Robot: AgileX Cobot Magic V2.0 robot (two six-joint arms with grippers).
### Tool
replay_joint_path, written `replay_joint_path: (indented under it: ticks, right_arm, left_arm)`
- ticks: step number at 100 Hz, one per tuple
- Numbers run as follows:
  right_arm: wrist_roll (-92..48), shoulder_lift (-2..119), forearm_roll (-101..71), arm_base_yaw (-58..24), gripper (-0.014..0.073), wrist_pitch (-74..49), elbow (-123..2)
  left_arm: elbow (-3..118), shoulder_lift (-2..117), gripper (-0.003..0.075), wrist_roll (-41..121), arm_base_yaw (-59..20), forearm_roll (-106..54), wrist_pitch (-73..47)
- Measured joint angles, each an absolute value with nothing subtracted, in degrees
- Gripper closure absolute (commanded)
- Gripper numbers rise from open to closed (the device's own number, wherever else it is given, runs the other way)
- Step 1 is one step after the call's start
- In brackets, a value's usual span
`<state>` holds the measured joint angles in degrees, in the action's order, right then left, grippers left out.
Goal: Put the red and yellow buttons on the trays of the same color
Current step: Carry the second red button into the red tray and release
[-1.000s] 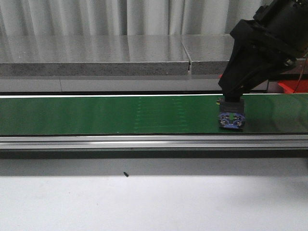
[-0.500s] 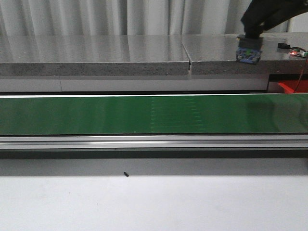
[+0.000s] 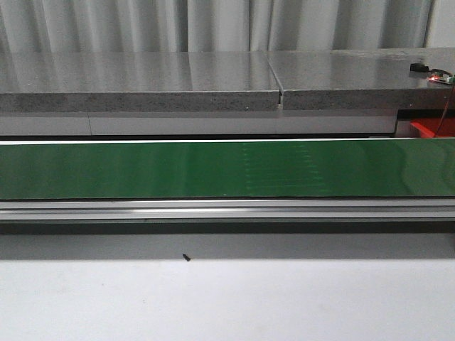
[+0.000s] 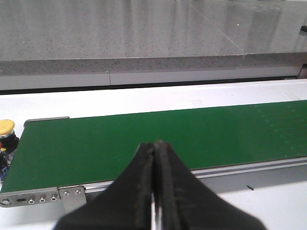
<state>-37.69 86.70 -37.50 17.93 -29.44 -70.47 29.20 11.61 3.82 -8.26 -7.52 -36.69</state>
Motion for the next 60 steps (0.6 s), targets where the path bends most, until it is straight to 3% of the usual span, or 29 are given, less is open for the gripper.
replay_joint_path:
  ticks: [23, 60]
  right_arm:
    - [-36.0, 90.91, -39.35, 21.32, 0.0527, -27.54, -71.32]
    - [-35.86, 103.15, -40.61, 21.41, 0.0527, -28.13, -82.88]
  left_arm:
    - [29.2, 11.61, 0.0739, 3.82, -8.26, -7.52, -36.69]
    - [29.2, 11.61, 0.0739, 3.82, -8.26, -7.62, -36.69]
